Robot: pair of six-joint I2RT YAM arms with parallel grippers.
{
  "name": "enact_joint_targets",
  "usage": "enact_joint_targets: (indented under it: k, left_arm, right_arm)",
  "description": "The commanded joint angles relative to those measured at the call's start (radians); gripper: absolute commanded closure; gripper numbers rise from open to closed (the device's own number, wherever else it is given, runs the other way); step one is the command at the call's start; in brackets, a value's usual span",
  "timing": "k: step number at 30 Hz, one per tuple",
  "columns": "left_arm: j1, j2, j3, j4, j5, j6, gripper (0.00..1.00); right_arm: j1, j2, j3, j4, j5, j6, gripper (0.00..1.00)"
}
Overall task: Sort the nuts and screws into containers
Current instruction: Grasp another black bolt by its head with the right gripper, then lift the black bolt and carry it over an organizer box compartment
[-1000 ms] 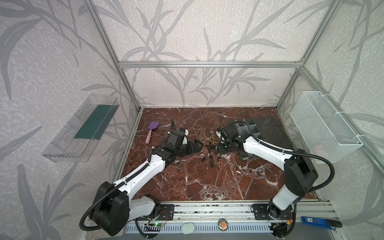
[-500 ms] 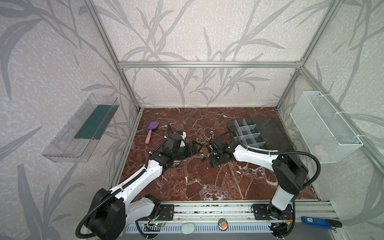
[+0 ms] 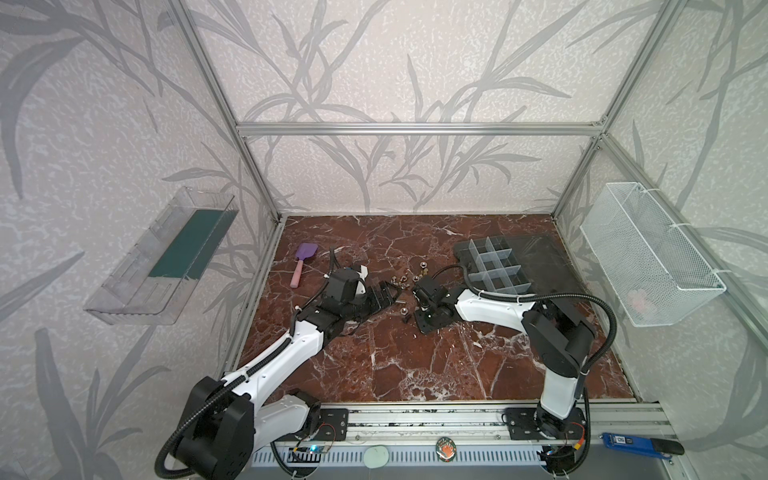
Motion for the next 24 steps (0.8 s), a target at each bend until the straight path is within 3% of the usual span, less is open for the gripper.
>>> enact_joint_targets:
  k: [1, 7, 12, 24]
  left_arm:
    - [0.005, 0.002, -0.001, 0.019, 0.012, -0.008, 0.01]
    - [0.007, -0.001, 0.005, 0.011, 0.015, 0.003, 0.01]
    - [0.005, 0.012, 0.05, -0.006, 0.022, 0.032, 0.01]
    - [-0.043, 0.18, 0.293, -0.056, 0.044, 0.11, 0.01]
  right_arm:
    - [0.004, 0.024, 0.02, 0.0, 0.005, 0.0, 0.73]
    - [-0.005, -0.013, 0.008, -0.012, 0.008, -0.009, 0.84]
    - [-0.053, -0.097, 0.028, -0.046, -0.018, -0.04, 0.85]
    - [-0.328, -0.197, 0.187, -0.135, 0.008, -0.179, 0.87]
